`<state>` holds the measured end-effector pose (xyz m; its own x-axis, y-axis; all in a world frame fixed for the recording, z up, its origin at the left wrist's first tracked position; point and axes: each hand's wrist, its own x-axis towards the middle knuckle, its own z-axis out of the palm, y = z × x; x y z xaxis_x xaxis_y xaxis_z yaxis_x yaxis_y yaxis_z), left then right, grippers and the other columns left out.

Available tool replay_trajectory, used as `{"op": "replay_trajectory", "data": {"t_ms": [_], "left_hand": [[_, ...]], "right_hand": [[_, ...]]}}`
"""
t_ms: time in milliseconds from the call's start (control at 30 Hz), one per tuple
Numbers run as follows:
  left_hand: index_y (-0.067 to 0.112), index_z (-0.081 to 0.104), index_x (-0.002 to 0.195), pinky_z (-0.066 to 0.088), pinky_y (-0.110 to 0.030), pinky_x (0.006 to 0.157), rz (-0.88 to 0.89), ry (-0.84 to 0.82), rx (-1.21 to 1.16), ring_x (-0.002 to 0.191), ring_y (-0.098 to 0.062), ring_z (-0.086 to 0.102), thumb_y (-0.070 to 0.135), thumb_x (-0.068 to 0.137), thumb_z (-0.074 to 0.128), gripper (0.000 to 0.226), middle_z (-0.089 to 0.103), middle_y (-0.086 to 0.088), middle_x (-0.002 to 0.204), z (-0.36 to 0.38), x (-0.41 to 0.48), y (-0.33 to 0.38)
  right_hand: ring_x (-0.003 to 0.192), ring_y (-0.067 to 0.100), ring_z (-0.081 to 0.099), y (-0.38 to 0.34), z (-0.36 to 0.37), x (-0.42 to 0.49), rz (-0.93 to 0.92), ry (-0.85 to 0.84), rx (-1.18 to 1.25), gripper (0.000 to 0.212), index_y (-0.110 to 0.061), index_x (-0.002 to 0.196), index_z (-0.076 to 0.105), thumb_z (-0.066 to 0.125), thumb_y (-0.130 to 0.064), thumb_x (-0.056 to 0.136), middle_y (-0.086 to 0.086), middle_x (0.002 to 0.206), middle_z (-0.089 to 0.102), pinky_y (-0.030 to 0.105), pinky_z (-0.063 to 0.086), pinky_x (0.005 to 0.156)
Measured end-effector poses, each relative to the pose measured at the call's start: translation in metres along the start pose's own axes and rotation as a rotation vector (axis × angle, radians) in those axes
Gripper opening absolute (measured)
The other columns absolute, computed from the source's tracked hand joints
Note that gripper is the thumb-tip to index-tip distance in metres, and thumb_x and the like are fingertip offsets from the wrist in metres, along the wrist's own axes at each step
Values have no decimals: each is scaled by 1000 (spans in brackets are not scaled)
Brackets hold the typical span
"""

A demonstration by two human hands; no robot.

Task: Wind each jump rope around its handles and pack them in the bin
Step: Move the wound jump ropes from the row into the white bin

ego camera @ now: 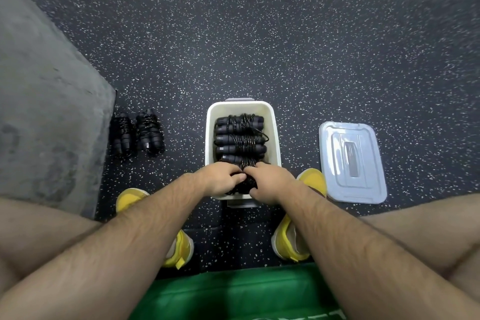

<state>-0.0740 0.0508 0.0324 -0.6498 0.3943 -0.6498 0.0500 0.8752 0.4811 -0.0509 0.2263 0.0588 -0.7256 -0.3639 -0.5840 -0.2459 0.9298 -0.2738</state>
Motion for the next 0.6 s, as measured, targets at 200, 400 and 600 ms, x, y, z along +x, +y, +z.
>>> {"op": "replay_trajectory", "data": {"t_ms": [200, 400, 600], "left_hand": [[28, 65, 128, 50, -36, 92, 30, 25, 84, 106, -18, 62, 44, 105, 44, 35, 70, 5, 118, 2, -2, 2], [27, 66, 126, 51, -40, 93, 11, 111, 88, 109, -21, 63, 47, 103, 48, 35, 71, 3, 117, 10, -3, -1], [27, 67, 125, 51, -36, 91, -24, 160, 53, 106, -17, 62, 44, 99, 58, 33, 70, 4, 116, 19, -3, 2]], "right_hand": [[107, 26, 61, -6, -4, 8, 51, -72, -10, 38, -27, 124, 58, 55, -26, 86, 2, 114, 59, 33, 47, 76], [102, 24, 61, -4, -9, 13, 101, -87, 91, 36, -22, 113, 63, 49, -43, 88, 0, 109, 67, 34, 51, 82], [104, 26, 60, -2, -2, 19, 75, -107, 27, 37, -21, 124, 59, 53, -33, 90, 4, 115, 64, 37, 53, 86]]}}
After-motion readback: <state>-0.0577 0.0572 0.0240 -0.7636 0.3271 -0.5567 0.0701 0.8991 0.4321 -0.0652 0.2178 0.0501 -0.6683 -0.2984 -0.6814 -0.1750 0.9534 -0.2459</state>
